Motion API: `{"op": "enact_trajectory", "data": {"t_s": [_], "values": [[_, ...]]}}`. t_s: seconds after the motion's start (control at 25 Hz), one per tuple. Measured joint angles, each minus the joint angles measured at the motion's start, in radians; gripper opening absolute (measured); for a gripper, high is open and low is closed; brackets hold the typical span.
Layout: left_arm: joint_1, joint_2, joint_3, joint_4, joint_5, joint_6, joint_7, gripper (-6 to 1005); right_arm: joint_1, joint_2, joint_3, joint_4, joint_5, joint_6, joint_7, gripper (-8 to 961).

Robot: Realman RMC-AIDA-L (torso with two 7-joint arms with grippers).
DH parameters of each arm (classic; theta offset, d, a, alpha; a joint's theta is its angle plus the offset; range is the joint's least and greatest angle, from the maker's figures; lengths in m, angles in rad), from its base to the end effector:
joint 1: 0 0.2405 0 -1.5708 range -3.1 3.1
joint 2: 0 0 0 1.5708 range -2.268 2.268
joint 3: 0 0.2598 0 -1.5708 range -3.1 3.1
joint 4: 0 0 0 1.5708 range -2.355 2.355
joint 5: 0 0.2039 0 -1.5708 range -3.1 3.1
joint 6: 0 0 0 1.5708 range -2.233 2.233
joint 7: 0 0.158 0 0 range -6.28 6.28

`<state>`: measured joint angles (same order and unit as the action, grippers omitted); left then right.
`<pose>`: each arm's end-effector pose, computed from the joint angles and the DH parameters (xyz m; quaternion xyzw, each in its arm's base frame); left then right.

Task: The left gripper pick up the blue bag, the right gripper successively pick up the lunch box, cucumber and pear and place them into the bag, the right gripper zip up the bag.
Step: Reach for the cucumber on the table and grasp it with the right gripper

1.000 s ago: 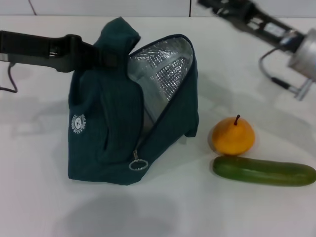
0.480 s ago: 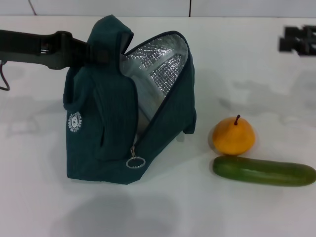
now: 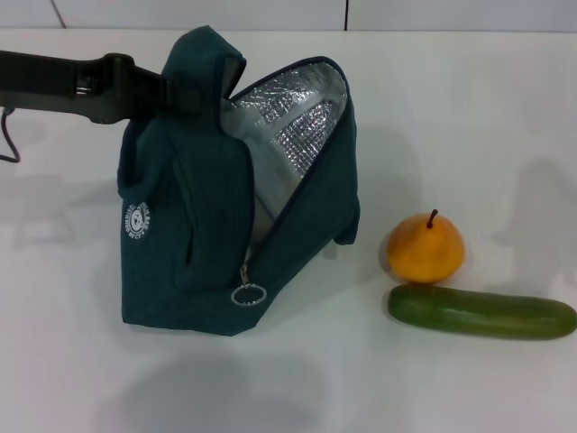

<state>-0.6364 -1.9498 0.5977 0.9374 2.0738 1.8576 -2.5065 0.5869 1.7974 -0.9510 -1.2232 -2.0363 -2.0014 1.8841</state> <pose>-0.2135 0.3538 0.0836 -0.8068 -0.5472 -0.2230 0.0036 0.2004 0.3281 0.1172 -0.9913 0.1296 0.0063 0.0204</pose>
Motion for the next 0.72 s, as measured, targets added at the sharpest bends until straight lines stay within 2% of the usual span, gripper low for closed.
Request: {"op": "enact_trajectory", "data": {"t_s": [0.2,0.36,0.48,0.64,0.72], "values": [[-0.008,0.0,0.004,0.0,0.0,0.0,0.005,43,0.043,0.055,-0.061,-0.034,-0.15,-0.005,-0.034,831],[-0.015,0.001,0.0,0.0,0.0,-0.004,0.008,43,0.072,0.112,-0.138,-0.044,-0.262,0.03,-0.044,832],[-0.015,0.001,0.001,0.0,0.0,-0.006,0.009,43,0.08,0.162,-0.177,-0.053,-0.329,0.067,-0.054,831],[-0.015,0.002,0.002,0.0,0.0,-0.008,0.01,43,0.081,0.201,-0.236,-0.037,-0.381,0.137,-0.06,828],[-0.015,0.002,0.001,0.0,0.0,-0.009,0.01,43,0.079,0.209,-0.26,-0.02,-0.395,0.17,-0.061,826]]}}
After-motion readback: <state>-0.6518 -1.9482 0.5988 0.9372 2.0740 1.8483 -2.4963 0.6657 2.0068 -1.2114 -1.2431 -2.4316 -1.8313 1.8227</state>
